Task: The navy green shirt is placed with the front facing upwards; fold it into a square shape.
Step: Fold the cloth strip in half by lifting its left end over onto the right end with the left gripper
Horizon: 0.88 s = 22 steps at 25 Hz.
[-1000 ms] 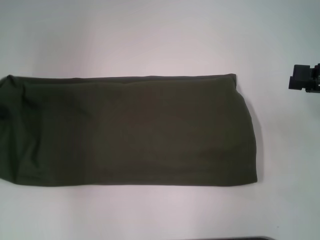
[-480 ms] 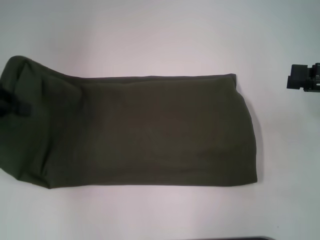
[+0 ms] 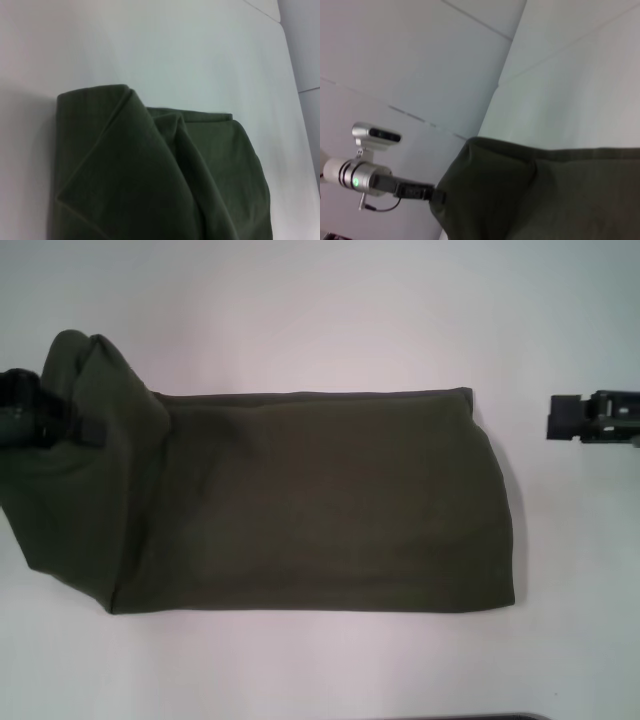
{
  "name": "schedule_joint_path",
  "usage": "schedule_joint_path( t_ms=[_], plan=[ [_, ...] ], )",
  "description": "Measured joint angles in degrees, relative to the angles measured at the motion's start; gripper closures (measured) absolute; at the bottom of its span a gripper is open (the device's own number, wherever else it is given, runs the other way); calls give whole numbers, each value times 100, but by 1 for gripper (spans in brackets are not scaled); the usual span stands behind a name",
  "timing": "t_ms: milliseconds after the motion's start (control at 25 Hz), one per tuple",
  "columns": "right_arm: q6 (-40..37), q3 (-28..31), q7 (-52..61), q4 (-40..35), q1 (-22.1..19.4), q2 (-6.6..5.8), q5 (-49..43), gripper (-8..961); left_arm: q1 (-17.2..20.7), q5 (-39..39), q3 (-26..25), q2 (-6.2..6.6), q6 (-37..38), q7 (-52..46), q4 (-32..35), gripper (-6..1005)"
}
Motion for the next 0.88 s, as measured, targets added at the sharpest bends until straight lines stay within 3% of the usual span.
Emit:
schedule_joint_path(
  t_ms=[320, 640, 760, 880],
  plan=[
    [186, -650, 307, 355, 607, 373, -37, 41, 13, -2, -52, 45, -152, -20, 94, 946],
    [804, -1373, 393, 381, 1344, 1001, -65, 46, -24, -8, -62, 27, -195, 43, 86, 945],
    [1069, -1786, 620, 454, 1555, 1085, -95, 48, -43, -24, -63, 10, -234, 53, 78, 945],
    [1368, -2045, 771, 642, 1702, 1098, -84, 165, -55, -31, -63, 8, -294, 56, 91, 946]
  ],
)
